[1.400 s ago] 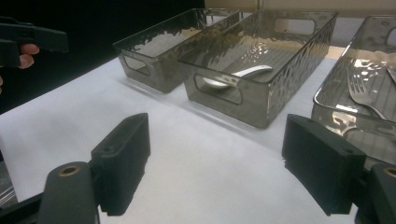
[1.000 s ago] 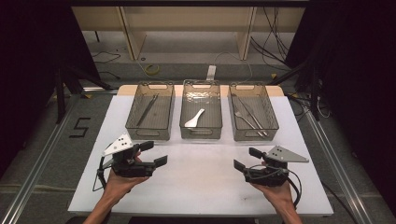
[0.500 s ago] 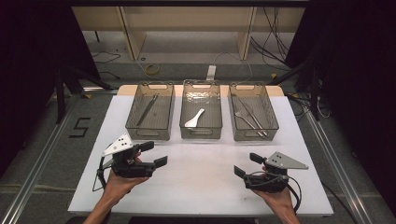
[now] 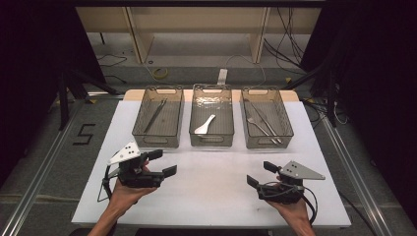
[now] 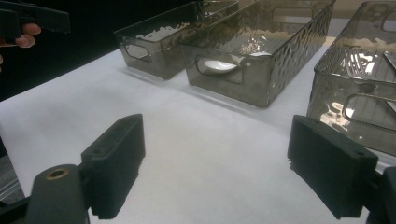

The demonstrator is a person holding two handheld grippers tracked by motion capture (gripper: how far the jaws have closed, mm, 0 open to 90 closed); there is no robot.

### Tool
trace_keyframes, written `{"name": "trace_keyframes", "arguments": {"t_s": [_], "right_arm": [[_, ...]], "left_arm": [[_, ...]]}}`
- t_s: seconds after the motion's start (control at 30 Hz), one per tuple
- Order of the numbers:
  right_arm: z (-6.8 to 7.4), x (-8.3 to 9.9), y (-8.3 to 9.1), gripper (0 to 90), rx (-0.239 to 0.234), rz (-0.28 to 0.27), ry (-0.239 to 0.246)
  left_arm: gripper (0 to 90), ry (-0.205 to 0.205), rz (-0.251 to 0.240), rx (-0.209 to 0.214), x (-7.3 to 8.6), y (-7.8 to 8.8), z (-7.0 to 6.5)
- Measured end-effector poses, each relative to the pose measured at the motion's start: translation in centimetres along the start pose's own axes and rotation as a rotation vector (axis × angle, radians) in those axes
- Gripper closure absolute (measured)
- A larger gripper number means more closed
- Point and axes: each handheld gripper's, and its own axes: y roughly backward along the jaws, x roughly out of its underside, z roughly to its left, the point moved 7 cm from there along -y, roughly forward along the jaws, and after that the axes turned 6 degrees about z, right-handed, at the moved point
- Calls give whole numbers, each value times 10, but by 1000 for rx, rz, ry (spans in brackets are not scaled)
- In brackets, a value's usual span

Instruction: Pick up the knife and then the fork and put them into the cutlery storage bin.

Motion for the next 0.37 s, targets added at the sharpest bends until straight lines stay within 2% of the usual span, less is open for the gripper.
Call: {"name": "trace_keyframes", "arguments": {"t_s": [0.37], "right_arm": [[0,0,-1,199,6,8,4]], "left_arm": [[159,0,1,2,0,0,0]]}}
